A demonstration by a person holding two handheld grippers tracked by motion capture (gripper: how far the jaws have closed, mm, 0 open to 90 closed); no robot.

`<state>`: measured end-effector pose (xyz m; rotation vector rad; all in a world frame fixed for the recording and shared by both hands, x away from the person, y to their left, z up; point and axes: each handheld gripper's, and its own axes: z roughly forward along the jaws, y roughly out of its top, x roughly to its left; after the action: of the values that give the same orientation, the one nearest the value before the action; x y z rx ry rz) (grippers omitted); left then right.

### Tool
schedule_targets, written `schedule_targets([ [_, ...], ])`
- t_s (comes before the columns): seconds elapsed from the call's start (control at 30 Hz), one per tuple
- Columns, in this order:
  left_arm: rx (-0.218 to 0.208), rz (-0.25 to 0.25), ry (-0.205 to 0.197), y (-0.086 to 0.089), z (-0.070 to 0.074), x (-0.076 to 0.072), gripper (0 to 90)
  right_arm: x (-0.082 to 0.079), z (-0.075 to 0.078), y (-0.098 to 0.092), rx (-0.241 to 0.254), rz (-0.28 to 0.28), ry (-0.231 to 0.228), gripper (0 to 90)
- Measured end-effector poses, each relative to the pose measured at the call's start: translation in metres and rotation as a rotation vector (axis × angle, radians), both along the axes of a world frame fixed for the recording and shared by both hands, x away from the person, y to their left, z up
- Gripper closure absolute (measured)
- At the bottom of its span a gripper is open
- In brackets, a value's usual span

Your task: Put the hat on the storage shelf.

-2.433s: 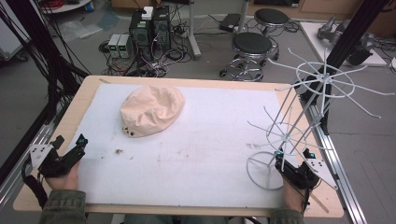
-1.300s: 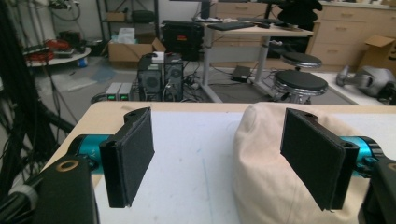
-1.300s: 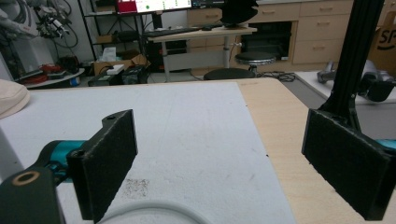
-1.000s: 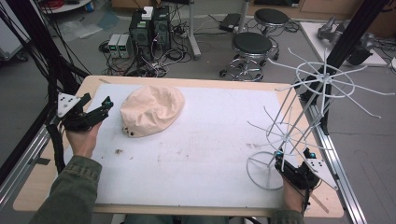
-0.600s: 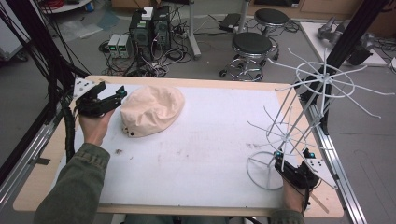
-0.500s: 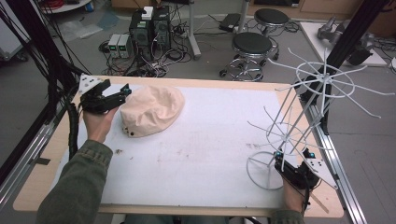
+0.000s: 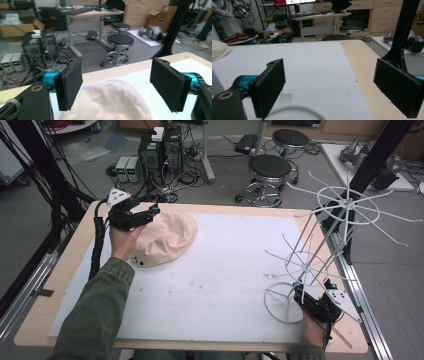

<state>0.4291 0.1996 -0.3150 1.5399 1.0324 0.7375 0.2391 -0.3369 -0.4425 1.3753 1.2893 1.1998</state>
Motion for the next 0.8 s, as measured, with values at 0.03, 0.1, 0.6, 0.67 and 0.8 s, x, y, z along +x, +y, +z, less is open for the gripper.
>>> schedule_targets([
  [0.03, 0.0, 0.0, 0.0, 0.0, 0.0, 0.0, 26.2, 0.0, 0.0, 0.0, 0.0, 0.0, 0.001, 9.4],
  [0.1, 0.004, -0.009, 0.011, -0.007, -0.001, 0.005, 26.3, 0.0, 0.0, 0.0, 0.001, 0.001, 0.001, 9.3],
  [0.6, 0.029, -0.089, 0.145, -0.054, -0.024, 0.038, 27.4, -0.002, 0.002, -0.001, 0.012, 0.001, -0.01, 9.4],
  [0.67, 0.051, -0.104, 0.174, -0.06, -0.028, 0.044, 28.0, -0.001, 0.002, -0.002, 0.004, 0.003, -0.009, 9.3],
  [0.8, 0.09, -0.126, 0.239, -0.069, -0.038, 0.056, 28.8, -0.002, 0.002, -0.001, 0.015, 0.004, -0.011, 9.4],
])
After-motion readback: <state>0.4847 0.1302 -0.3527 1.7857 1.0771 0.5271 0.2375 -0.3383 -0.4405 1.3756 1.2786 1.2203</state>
